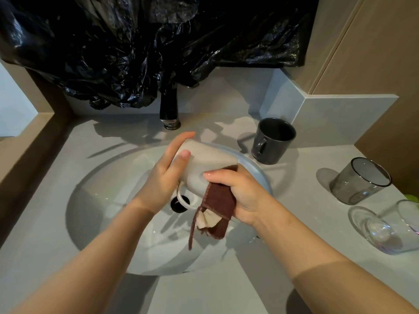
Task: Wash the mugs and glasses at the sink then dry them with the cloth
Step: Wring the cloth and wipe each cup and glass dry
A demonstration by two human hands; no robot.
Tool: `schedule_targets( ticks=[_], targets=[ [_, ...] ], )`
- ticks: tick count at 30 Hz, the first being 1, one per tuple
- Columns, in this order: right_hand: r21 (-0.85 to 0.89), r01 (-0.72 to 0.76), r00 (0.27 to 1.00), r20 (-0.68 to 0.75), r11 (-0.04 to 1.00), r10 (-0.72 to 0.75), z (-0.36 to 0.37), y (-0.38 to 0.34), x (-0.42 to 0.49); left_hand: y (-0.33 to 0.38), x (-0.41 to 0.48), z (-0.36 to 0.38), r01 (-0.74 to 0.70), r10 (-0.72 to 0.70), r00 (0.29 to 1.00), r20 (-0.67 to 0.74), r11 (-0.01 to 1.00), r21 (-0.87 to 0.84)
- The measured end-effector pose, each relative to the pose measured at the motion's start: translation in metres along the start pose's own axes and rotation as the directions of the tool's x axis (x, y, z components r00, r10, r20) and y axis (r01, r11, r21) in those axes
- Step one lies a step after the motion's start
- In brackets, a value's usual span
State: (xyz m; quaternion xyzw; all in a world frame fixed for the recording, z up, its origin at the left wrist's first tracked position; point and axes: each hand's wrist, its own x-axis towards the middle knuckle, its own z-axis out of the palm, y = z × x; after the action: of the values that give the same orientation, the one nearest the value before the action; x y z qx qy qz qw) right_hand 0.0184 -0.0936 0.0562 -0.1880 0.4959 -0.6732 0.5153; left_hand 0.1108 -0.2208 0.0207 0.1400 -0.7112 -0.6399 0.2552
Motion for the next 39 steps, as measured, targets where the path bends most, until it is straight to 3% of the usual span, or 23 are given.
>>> schedule_targets(
  ticks=[1, 3, 4, 5, 6, 8, 9, 10, 11, 13, 15, 17, 19, 21, 22, 24, 26, 28, 29, 30, 33, 36, 39],
  targets=[
    [-0.213, 0.041, 0.998, -0.042, 0.976, -0.051, 0.001, -0.003, -0.001, 0.002, 0.001, -0.003, 0.131, -0.124, 0.990, 0.061, 0.985, -0.115],
    [-0.766, 0.076, 0.992, -0.005, 0.638, -0.124, 0.003, -0.007, -0.005, 0.011, 0.001, -0.007, 0.377, -0.341, 0.925, 0.168, 0.880, -0.289],
    [-0.882, 0.087, 0.994, 0.043, 0.464, -0.104, 0.004, -0.005, -0.007, 0.015, 0.001, -0.007, 0.426, -0.389, 0.904, 0.176, 0.852, -0.304],
    [-0.912, 0.099, 0.994, 0.077, 0.397, -0.072, 0.004, -0.001, -0.006, 0.017, 0.001, -0.004, 0.431, -0.403, 0.902, 0.154, 0.853, -0.295],
    [-0.895, 0.100, 0.995, 0.080, 0.435, -0.064, 0.006, 0.002, -0.006, 0.017, 0.001, -0.001, 0.405, -0.390, 0.914, 0.110, 0.869, -0.284],
    [-0.675, 0.052, 0.997, -0.004, 0.736, -0.073, 0.009, 0.007, -0.003, 0.014, 0.000, 0.007, 0.263, -0.271, 0.962, -0.005, 0.937, -0.229],
    [-0.405, -0.024, 0.997, -0.075, 0.914, -0.007, 0.007, 0.007, 0.001, 0.010, -0.002, 0.009, 0.173, -0.185, 0.980, -0.071, 0.973, -0.151],
    [-0.077, -0.133, 0.987, -0.098, 0.988, 0.125, 0.004, 0.004, 0.002, 0.007, -0.003, 0.011, 0.089, -0.093, 0.987, -0.131, 0.995, -0.037],
    [0.180, -0.205, 0.974, -0.060, 0.962, 0.219, 0.002, 0.000, 0.001, 0.006, -0.005, 0.011, 0.026, -0.012, 0.988, -0.156, 0.996, 0.090],
    [0.340, -0.241, 0.966, -0.009, 0.909, 0.259, -0.002, -0.002, -0.002, 0.009, -0.008, 0.011, -0.066, 0.094, 0.991, -0.098, 0.964, 0.256],
    [0.229, -0.191, 0.979, -0.031, 0.955, 0.203, -0.004, -0.001, -0.005, 0.009, -0.008, 0.006, 0.040, -0.039, 0.999, -0.009, 0.990, 0.132],
    [-0.085, -0.039, 0.995, -0.097, 0.996, 0.030, -0.003, 0.001, -0.008, 0.015, -0.006, 0.000, 0.354, -0.330, 0.932, 0.148, 0.915, -0.193],
    [-0.652, 0.034, 0.995, -0.049, 0.757, -0.087, 0.001, 0.004, -0.014, 0.018, -0.003, -0.004, 0.534, -0.485, 0.844, 0.228, 0.795, -0.289],
    [-0.918, 0.066, 0.998, 0.052, 0.391, -0.047, 0.003, 0.015, -0.016, 0.015, -0.003, -0.003, 0.547, -0.513, 0.837, 0.191, 0.790, -0.277],
    [-0.934, 0.061, 0.998, 0.053, 0.352, -0.034, 0.006, 0.019, -0.017, 0.014, -0.002, 0.001, 0.507, -0.490, 0.861, 0.134, 0.814, -0.285],
    [-0.823, 0.010, 0.997, -0.036, 0.568, -0.070, 0.010, 0.018, -0.017, 0.010, -0.002, 0.009, 0.355, -0.373, 0.927, -0.016, 0.893, -0.277],
    [-0.324, -0.076, 0.996, -0.073, 0.943, 0.055, 0.011, 0.008, -0.015, 0.005, -0.007, 0.013, 0.118, -0.144, 0.971, -0.193, 0.983, -0.138],
    [0.172, -0.179, 0.984, 0.041, 0.969, 0.175, 0.007, 0.000, -0.015, 0.003, -0.012, 0.012, -0.124, 0.158, 0.970, -0.187, 0.976, 0.180],
    [0.219, -0.192, 0.981, 0.062, 0.957, 0.182, 0.005, -0.003, -0.015, 0.001, -0.013, 0.009, -0.185, 0.224, 0.966, -0.130, 0.948, 0.258],
    [0.185, -0.175, 0.984, 0.060, 0.967, 0.166, 0.005, -0.003, -0.015, 0.001, -0.011, 0.006, -0.158, 0.182, 0.980, -0.081, 0.956, 0.247],
    [-0.142, -0.057, 0.997, -0.066, 0.988, 0.048, 0.007, -0.001, -0.017, 0.008, -0.006, 0.004, 0.222, -0.222, 0.975, 0.016, 0.967, -0.121],
    [-0.533, -0.013, 0.996, -0.079, 0.846, -0.035, 0.008, 0.003, -0.020, 0.012, -0.003, 0.005, 0.431, -0.438, 0.899, 0.027, 0.871, -0.234],
    [-0.708, 0.039, 0.994, -0.048, 0.705, -0.103, 0.009, 0.007, -0.021, 0.007, -0.008, 0.007, 0.543, -0.578, 0.816, 0.022, 0.753, -0.372]
  ],
)
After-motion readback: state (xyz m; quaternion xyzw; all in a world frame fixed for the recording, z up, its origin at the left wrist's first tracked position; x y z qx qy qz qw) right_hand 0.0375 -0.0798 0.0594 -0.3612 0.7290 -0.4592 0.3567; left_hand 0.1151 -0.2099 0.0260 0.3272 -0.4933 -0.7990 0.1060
